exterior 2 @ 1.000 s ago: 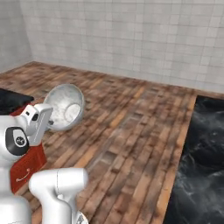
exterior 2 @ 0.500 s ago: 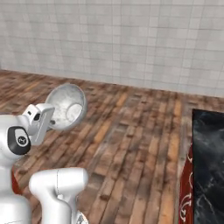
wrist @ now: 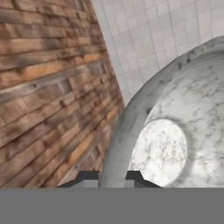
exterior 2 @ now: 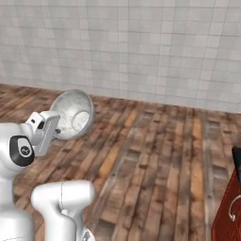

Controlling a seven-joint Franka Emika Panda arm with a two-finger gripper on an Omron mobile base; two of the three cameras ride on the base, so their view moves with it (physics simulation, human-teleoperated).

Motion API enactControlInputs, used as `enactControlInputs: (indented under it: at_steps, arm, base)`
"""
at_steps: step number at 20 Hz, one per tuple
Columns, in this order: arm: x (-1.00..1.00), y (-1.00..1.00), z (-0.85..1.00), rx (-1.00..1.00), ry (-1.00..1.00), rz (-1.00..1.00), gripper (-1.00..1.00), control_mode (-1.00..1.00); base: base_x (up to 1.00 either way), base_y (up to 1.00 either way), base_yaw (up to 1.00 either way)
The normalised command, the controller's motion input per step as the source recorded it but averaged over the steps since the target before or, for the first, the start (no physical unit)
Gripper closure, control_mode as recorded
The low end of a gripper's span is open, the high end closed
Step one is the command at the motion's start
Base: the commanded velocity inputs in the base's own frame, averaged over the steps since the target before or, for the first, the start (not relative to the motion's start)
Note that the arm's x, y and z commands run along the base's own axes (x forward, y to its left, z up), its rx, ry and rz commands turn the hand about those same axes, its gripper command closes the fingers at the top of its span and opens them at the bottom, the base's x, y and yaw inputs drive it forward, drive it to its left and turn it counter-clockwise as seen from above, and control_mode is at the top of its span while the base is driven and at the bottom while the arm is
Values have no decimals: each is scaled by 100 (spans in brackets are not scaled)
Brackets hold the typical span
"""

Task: Move the bowls from the cabinet to the plates on the dining table.

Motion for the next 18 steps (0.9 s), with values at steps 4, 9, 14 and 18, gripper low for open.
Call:
enactControlInputs:
  at_steps: [4,9,14,18]
  arm:
    - [0,0,0,0,0,0,100,100]
    - [0,0,0,0,0,0,100,100]
    - [0,0,0,0,0,0,100,100]
    - [0,0,0,0,0,0,100,100]
  base:
    - [100,26,19]
    - [100,0,39]
    - [100,0,42]
    - [100,0,46]
